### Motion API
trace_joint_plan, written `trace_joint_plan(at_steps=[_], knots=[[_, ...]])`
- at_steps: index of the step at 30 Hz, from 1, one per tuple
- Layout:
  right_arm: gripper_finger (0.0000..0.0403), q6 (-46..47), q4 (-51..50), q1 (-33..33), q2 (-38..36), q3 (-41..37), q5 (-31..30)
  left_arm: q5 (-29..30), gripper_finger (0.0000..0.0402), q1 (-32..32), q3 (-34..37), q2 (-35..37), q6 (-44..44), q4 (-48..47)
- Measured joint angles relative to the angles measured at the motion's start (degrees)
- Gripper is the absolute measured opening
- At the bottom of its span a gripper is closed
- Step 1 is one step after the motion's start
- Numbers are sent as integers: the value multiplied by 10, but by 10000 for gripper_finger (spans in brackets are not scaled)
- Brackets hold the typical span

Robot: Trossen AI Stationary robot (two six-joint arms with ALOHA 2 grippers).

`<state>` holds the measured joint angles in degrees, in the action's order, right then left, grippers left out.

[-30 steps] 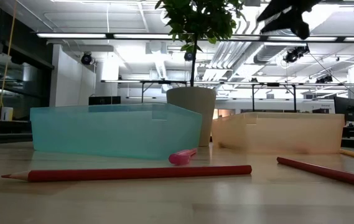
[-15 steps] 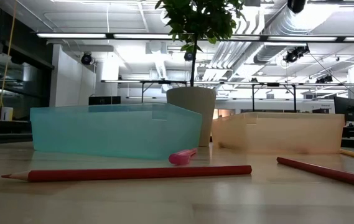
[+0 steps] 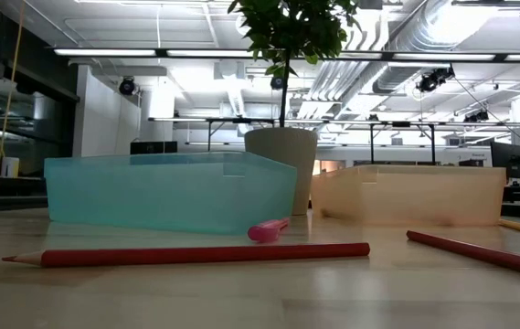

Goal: Sort pens & pencils
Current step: Put the pink pen into the orange bin

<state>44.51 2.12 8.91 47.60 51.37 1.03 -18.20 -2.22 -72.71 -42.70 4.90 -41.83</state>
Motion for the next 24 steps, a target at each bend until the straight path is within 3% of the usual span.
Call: trace_joint_plan(at_steps=[6, 11, 19, 24], knots=[[133, 17, 27, 57, 85, 0, -61, -51, 134, 0, 0, -12, 9, -3], [133, 16, 119, 82, 172, 0, -89, -57, 134, 20, 0, -14, 4, -4], [133, 62, 186, 106, 252, 0, -130, 31, 134, 95, 0, 2, -2, -37], [133, 60, 144, 124, 280, 38, -157, 91, 134, 144, 0, 3, -3, -51]])
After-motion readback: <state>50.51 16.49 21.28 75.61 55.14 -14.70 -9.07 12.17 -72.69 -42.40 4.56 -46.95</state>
